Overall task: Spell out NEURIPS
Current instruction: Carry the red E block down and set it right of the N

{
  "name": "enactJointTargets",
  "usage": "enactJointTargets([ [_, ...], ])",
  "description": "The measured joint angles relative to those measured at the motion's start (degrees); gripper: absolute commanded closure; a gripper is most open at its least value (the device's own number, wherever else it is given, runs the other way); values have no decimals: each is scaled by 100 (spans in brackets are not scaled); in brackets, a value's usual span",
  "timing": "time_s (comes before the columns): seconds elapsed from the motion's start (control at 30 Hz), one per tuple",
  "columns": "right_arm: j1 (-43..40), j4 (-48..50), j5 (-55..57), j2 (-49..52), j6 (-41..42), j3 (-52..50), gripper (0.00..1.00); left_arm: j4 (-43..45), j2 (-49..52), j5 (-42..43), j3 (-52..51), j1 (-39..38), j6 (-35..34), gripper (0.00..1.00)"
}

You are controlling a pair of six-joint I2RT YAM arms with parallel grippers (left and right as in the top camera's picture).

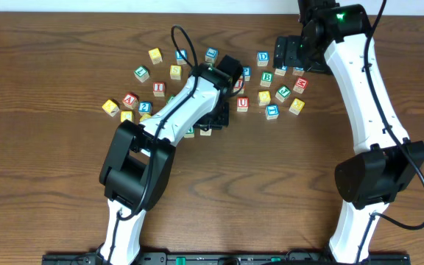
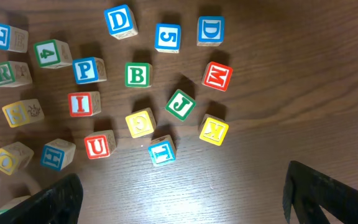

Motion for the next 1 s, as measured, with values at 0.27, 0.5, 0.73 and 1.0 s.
enactJointTargets([
  [0.27, 0, -52, 0, 0, 0, 0, 1, 372, 0, -35, -90, 0, -15, 72],
  [0.5, 0, -72, -2, 0, 0, 0, 1, 752, -2, -151, -376, 0, -120, 72],
  [0.73, 0, -87, -2, 0, 0, 0, 1, 1102, -2, -258, -533, 0, -175, 72],
  [1.0, 0, -109, 0, 0, 0, 0, 1, 1104, -2, -271, -555, 0, -243, 72],
])
